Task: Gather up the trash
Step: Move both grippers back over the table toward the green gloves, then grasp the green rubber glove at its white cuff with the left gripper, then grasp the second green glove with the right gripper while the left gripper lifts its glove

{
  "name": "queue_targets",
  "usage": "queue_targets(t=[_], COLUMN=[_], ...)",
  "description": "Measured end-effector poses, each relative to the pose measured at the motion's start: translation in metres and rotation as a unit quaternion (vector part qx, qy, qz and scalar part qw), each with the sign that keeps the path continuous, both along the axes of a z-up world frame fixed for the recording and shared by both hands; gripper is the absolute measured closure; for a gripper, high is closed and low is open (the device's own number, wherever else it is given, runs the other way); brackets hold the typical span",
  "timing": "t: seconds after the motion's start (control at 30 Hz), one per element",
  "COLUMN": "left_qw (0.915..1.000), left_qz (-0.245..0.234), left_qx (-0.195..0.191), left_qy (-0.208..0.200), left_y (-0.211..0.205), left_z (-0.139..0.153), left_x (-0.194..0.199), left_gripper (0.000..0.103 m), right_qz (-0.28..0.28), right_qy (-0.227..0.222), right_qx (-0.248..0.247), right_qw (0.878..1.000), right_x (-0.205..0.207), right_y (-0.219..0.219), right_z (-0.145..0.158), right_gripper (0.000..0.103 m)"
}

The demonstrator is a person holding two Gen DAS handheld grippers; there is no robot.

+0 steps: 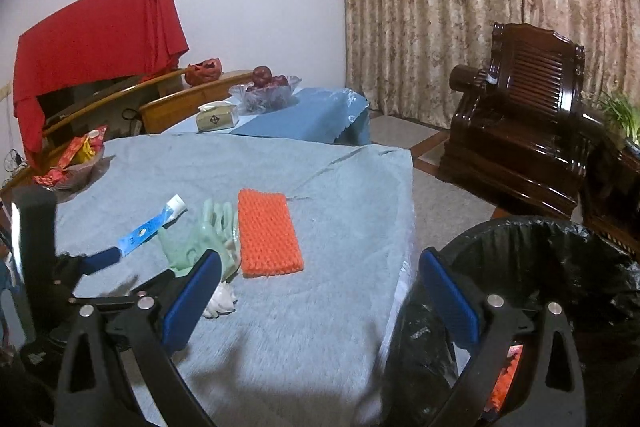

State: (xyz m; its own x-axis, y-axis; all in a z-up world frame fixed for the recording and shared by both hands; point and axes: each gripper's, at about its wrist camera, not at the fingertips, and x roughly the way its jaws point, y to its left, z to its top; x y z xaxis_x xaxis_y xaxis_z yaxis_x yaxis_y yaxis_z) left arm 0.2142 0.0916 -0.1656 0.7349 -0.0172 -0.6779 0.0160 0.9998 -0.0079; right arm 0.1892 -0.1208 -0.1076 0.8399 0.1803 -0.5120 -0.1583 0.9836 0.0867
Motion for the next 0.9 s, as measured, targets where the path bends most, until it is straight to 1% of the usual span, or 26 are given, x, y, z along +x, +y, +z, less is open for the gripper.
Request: queue_targets(t=[0.1, 0.33, 0.37, 0.4, 0.43, 0.5, 0.53, 0.57, 0.6, 0.77, 0.9], left_qw=[0.9999, 0.9979, 0.9975, 0.997, 0.996, 0.9952, 0.9949, 0.9945, 0.9945, 0.9937, 0.9958], left_qz=[0.001, -0.009, -0.008, -0.008, -0.012, -0.021, -0.028, -0.035, -0.035, -0.015, 0.003], left_qx=[-0.007, -0.033, -0.039, -0.045, -0.055, -0.066, -0.07, -0.075, -0.076, -0.098, -0.087], left_qy=[0.012, 0.054, 0.059, 0.062, 0.069, 0.069, 0.066, 0.064, 0.063, 0.051, 0.031], left_y=[0.001, 0.001, 0.004, 0.005, 0.006, 0.007, 0.006, 0.006, 0.005, 0.02, 0.036], left_z=[-0.008, -0.026, -0.027, -0.028, -0.03, -0.031, -0.03, -0.029, -0.027, -0.018, -0.006], left_x=[0.011, 0.032, 0.035, 0.036, 0.038, 0.036, 0.035, 0.033, 0.032, 0.02, 0.008], left_gripper=[0.021, 0.024, 0.027, 0.033, 0.037, 0.054, 0.058, 0.069, 0.071, 0.075, 0.075], right_qz=[0.006, 0.02, 0.021, 0.024, 0.026, 0.03, 0.032, 0.033, 0.035, 0.04, 0.05], right_qy=[0.002, 0.01, 0.011, 0.012, 0.013, 0.015, 0.016, 0.017, 0.018, 0.024, 0.032], right_qx=[-0.001, -0.002, -0.002, -0.002, -0.003, -0.003, -0.003, -0.003, -0.003, -0.001, -0.001], right_qw=[1.0, 1.0, 1.0, 1.0, 1.0, 0.999, 0.999, 0.999, 0.999, 0.999, 0.998], right_x=[0.005, 0.015, 0.016, 0.017, 0.017, 0.019, 0.02, 0.021, 0.022, 0.028, 0.033], right_y=[0.003, 0.013, 0.014, 0.016, 0.017, 0.02, 0.021, 0.022, 0.023, 0.032, 0.045], right_z=[-0.002, -0.009, -0.009, -0.01, -0.01, -0.011, -0.012, -0.012, -0.012, -0.016, -0.024], right_gripper=[0.006, 0.006, 0.006, 0.006, 0.006, 0.006, 0.006, 0.006, 0.006, 0.006, 0.006])
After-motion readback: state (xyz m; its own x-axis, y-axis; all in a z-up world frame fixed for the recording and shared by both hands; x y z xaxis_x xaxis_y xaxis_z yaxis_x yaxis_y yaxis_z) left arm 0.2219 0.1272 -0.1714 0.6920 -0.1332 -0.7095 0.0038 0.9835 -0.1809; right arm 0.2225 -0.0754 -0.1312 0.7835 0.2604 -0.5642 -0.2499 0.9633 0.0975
